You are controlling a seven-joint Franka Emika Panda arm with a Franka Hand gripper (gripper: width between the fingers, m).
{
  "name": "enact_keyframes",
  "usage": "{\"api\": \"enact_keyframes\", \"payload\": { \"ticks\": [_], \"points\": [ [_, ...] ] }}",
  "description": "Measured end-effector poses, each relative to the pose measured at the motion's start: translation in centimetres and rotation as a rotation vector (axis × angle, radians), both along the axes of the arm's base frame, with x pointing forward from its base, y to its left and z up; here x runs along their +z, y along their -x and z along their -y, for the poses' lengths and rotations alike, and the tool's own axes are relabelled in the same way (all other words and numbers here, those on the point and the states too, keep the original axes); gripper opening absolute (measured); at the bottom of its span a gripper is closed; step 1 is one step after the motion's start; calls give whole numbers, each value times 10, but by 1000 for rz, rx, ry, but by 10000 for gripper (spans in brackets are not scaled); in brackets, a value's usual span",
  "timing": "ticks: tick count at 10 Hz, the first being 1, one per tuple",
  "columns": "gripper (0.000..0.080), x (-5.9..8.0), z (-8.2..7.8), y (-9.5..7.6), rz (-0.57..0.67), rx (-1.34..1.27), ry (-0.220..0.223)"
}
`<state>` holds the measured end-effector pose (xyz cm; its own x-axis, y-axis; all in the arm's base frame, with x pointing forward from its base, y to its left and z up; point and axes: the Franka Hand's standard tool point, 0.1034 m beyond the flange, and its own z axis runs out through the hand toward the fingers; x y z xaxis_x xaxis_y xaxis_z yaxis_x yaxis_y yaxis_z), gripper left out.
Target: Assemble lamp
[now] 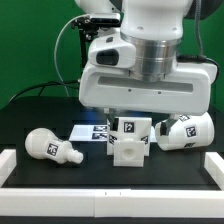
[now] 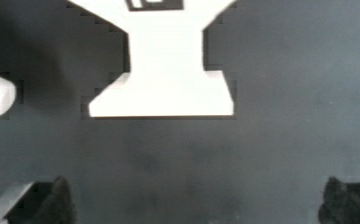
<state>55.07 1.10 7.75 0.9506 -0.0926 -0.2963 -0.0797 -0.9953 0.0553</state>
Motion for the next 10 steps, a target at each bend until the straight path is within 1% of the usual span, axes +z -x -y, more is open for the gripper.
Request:
{"api": "enact_keyframes", "payload": {
  "ticks": [1,3,4,5,6,7,8,9,10],
  "points": [
    [699,0,1,2,-80,0,1],
    [699,-3,3,3,-187,-1,-1],
    [699,-6,7,13,-316,-30,-32],
    [699,-8,12,9,-422,-45,-36],
    [699,-9,11,4,-481,-48,-35],
    [699,-10,11,8,-552,-46,-37],
    [699,-13,11,9,-585,-46,-37],
    [699,-15,11,6,-574,-45,-37],
    [699,-16,10,9,-583,-51,-39]
  ]
}}
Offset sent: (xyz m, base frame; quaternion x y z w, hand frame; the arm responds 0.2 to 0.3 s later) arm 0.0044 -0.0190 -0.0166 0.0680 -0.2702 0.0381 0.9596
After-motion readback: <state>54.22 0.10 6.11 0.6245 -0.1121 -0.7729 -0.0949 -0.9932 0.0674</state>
